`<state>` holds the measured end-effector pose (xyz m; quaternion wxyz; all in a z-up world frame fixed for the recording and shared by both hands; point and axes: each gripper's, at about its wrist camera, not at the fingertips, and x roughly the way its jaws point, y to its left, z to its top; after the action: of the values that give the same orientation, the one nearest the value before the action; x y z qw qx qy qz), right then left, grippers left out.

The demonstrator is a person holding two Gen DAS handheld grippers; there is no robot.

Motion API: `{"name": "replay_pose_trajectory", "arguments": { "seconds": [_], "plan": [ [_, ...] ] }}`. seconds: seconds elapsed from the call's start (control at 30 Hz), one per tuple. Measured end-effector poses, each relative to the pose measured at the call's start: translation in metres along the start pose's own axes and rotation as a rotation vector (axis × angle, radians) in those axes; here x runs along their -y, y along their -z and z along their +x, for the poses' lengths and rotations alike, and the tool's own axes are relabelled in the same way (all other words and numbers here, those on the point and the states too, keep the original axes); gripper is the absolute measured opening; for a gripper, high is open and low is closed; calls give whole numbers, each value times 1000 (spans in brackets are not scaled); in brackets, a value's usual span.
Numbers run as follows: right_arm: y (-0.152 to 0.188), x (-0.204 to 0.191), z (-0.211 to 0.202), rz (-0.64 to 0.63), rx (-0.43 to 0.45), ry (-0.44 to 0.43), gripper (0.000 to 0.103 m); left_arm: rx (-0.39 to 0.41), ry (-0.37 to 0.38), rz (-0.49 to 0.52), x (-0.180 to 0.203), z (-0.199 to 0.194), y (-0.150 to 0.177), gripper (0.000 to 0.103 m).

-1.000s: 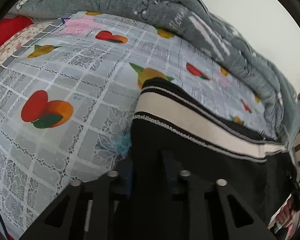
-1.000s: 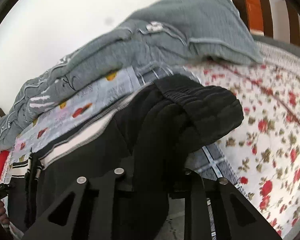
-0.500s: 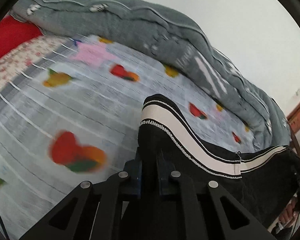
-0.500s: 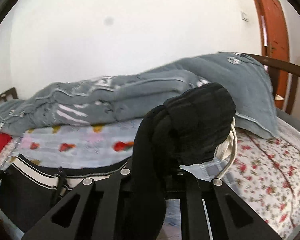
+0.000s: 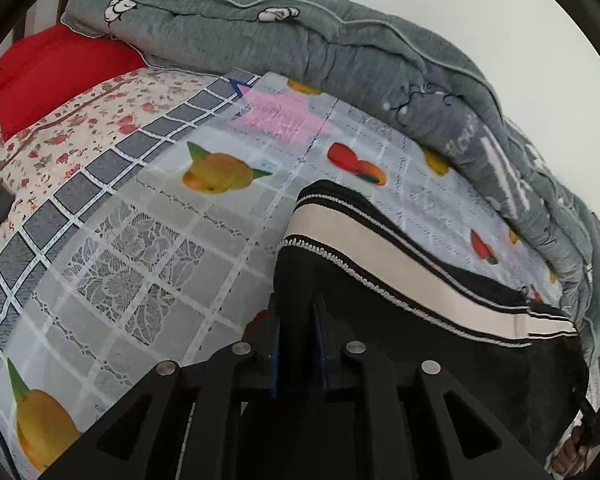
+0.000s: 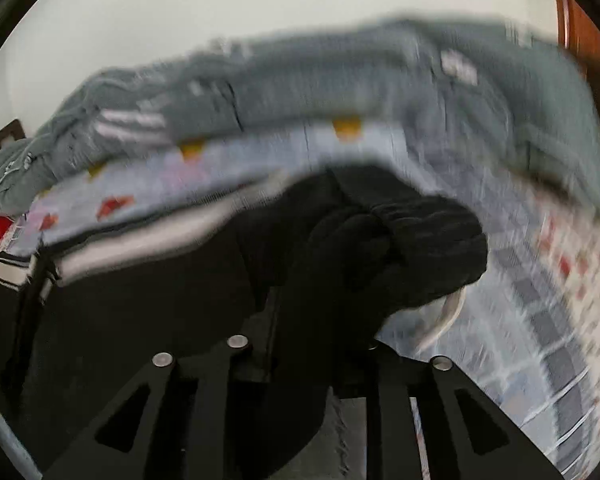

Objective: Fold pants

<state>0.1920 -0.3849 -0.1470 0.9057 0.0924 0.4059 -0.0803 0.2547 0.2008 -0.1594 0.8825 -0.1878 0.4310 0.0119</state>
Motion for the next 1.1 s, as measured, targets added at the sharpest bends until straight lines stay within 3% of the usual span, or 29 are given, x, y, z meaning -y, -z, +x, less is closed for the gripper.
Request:
{"name": "replay_pose_trajectory", "arguments": {
  "seconds": [0.07,0.1,0.17,0.27,0.5,0.57,0.63,0.67,0.7,0.77,0.93,1.1],
  "plan": [
    [13,16,4,57,-62,-42,30,4,-3,2,-1,1,2,19],
    [18,21,1,66,-58,-43,35,5,-6,2,-2,1,2,20],
    [24,29,-14,72,-6,5,56,-1,-2,-2,-4,2,2,22],
    [24,44,-24,126,14,-3,63,-8,4,-19,-8,3,2,26],
    [2,59,11,338,-43,-123,66,-29,15,-33,-14,-8,9,26],
    [-3,55,16,369,-26,-80,56,-36,26,-42,-18,-13,14,26],
    [-5,48,13,338,13,-46,48,-41,35,-50,-22,-18,20,30],
    [-4,43,6,312,55,-25,45,-44,39,-54,-24,-21,24,39],
    [-2,40,0,297,82,-17,45,-42,44,-58,-25,-24,28,42],
    [1,37,-7,283,109,3,45,-33,64,-53,-27,-31,39,43],
    [10,38,-8,238,61,34,47,-41,63,-4,-25,-43,59,43],
    [19,32,-37,130,107,107,48,-26,62,28,-22,-51,73,45]
  ]
}}
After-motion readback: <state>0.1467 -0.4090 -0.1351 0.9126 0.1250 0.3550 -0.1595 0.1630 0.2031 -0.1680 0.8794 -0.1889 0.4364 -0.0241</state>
